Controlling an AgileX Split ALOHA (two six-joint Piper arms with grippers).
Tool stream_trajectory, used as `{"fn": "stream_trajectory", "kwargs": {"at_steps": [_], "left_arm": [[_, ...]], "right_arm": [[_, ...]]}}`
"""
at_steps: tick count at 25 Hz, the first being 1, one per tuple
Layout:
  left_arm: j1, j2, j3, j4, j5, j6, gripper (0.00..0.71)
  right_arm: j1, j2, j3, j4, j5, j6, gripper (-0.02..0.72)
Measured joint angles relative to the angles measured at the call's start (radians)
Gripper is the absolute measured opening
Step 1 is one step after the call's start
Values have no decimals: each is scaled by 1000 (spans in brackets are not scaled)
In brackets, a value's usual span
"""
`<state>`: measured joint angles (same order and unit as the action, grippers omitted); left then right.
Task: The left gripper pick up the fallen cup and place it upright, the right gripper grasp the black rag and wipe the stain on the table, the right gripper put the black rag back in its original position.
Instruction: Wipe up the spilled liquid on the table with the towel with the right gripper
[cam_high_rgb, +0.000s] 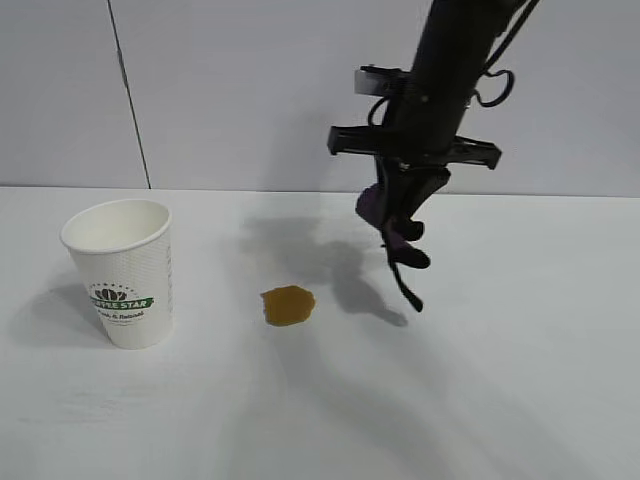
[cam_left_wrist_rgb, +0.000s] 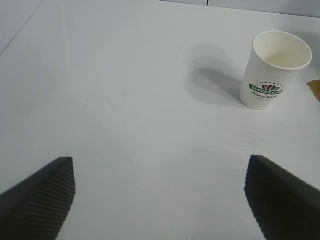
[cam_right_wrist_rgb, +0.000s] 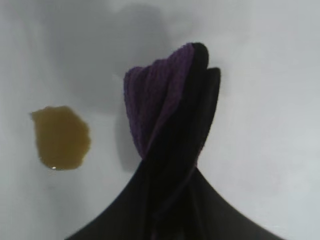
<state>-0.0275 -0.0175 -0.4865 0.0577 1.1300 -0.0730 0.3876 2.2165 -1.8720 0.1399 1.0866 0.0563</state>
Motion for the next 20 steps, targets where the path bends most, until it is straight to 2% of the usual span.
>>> {"fn": "stream_trajectory", "kwargs": {"at_steps": [6,10,15,20], "left_arm": [[0,0,0,0,0,0,664],[0,0,0,0,0,0,664],[0,0,0,0,0,0,664],[0,0,0,0,0,0,664]], "right_arm": [[138,0,0,9,-46,0,95],[192,0,0,9,-92,8,95],[216,0,0,2,-168,41,95],[218,37,0,-1,-192,52,95]]}}
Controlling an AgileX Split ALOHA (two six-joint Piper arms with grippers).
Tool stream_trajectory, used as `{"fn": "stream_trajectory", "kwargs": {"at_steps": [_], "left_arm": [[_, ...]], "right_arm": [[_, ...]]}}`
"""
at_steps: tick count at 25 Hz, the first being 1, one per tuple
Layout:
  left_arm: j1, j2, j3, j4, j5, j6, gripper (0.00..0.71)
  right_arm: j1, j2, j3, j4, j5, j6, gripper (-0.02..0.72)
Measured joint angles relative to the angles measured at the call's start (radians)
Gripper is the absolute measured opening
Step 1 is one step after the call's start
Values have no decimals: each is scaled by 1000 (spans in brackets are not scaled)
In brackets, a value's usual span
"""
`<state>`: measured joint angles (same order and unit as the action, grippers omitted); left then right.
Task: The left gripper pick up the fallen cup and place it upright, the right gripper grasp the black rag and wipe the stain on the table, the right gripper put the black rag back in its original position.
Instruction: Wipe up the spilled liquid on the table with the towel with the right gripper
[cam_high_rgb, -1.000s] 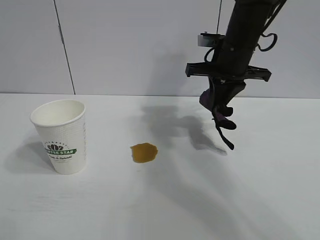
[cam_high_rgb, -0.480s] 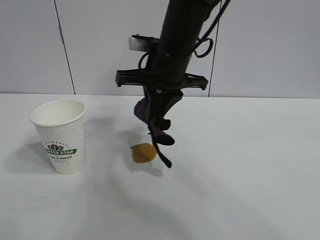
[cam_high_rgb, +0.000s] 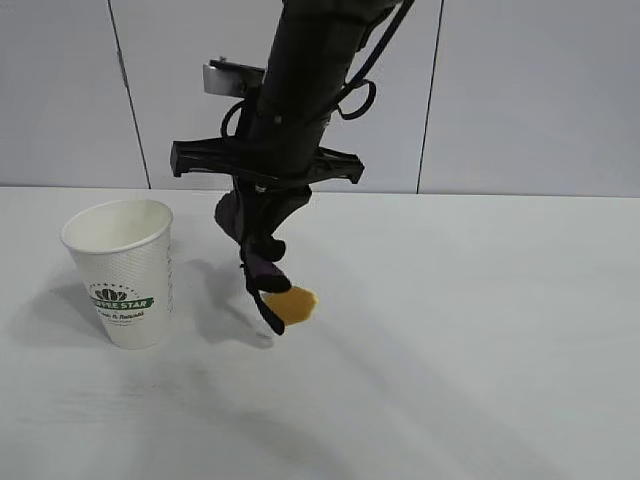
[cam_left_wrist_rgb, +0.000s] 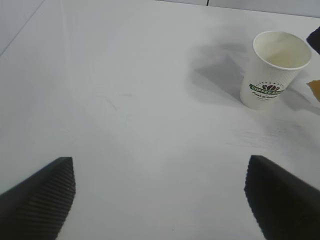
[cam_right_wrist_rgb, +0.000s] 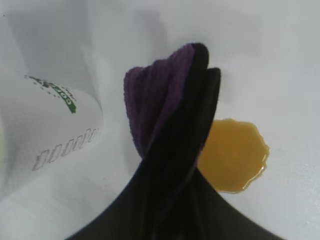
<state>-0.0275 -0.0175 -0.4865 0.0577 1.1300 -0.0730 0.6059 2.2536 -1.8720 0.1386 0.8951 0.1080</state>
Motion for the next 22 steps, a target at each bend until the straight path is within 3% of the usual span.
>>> {"fn": "stream_trajectory", "kwargs": {"at_steps": [17,22], "left_arm": [[0,0,0,0,0,0,664],[0,0,0,0,0,0,664]], "right_arm": [[0,101,0,21,-3,0,95],[0,102,0,-18,10,0,95]]}}
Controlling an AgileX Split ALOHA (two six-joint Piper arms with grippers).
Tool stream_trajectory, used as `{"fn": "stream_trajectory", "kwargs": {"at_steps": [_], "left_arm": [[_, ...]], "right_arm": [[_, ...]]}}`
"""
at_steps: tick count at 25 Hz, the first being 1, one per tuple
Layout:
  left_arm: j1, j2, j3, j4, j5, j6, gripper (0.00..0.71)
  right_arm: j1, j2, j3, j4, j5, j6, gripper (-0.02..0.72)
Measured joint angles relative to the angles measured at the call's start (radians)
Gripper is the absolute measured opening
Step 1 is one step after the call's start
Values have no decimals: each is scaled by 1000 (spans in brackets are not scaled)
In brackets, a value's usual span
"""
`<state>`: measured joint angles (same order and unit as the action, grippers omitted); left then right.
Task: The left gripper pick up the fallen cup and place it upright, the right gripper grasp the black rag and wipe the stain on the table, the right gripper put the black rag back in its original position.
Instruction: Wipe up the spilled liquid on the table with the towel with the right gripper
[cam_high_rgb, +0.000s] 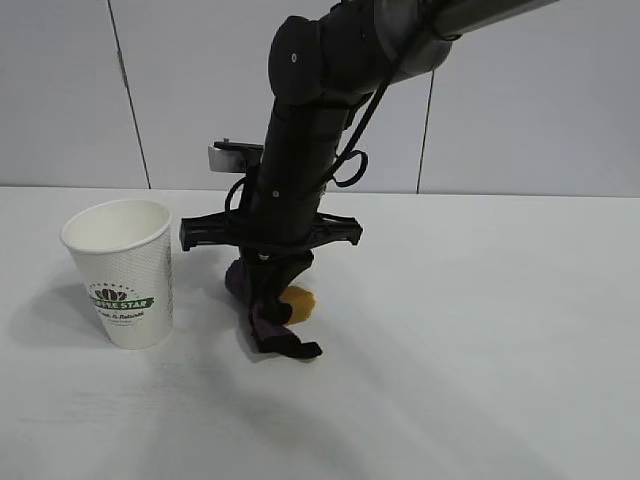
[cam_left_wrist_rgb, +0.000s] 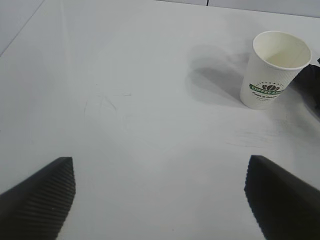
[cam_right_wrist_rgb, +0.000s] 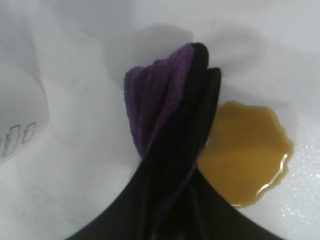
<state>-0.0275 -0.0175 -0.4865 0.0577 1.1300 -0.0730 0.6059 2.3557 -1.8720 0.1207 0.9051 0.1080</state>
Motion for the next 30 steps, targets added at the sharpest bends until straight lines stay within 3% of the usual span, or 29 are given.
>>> {"fn": "stream_trajectory", "kwargs": {"at_steps": [5,12,20,24,30], "left_arm": [[0,0,0,0,0,0,664],[0,0,0,0,0,0,664],[0,0,0,0,0,0,664],[0,0,0,0,0,0,664],[0,0,0,0,0,0,664]], "right_arm": [[0,0,0,-106,46,0,95],[0,0,-3,-197,93,4,95],[-60,0,-5,-218,152,44,95],[-67,0,-5,-138,140,53,95],[-53,0,-5,146,48,5,95]]}}
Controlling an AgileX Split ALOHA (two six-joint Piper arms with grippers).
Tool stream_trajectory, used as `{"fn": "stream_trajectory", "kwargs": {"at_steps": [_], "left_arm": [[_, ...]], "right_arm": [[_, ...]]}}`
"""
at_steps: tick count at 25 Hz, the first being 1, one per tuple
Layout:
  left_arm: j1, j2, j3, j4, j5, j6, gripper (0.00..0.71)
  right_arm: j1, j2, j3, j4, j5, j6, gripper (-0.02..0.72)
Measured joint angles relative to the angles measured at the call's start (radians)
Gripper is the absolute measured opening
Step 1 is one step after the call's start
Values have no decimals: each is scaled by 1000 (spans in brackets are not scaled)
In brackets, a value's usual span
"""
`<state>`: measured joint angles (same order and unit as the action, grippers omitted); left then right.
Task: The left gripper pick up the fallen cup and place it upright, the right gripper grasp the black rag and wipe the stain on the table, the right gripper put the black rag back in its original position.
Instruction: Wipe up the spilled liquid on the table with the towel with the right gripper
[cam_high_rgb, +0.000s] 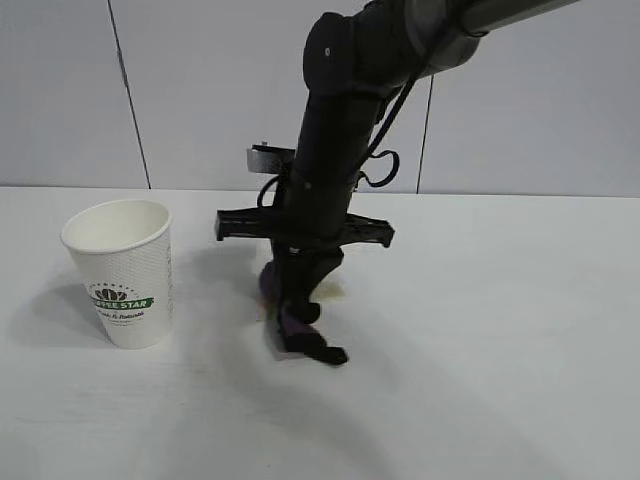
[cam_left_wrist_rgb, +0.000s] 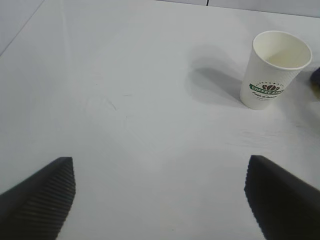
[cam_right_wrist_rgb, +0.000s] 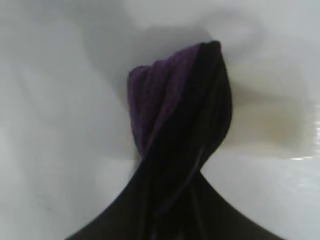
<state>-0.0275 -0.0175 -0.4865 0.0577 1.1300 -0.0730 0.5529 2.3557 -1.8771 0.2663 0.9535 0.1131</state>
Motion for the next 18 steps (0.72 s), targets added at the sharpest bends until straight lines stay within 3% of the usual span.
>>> {"fn": "stream_trajectory", "kwargs": {"at_steps": [3,9,13,18], "left_arm": [[0,0,0,0,0,0,664],[0,0,0,0,0,0,664],[0,0,0,0,0,0,664],[0,0,0,0,0,0,664]], "right_arm": [[29,0,0,33,-33,-13,95],[53,0,0,32,-62,-13,95],[53,0,0,-19,-55,4,95],[53,0,0,-138,-12,74,95]]}}
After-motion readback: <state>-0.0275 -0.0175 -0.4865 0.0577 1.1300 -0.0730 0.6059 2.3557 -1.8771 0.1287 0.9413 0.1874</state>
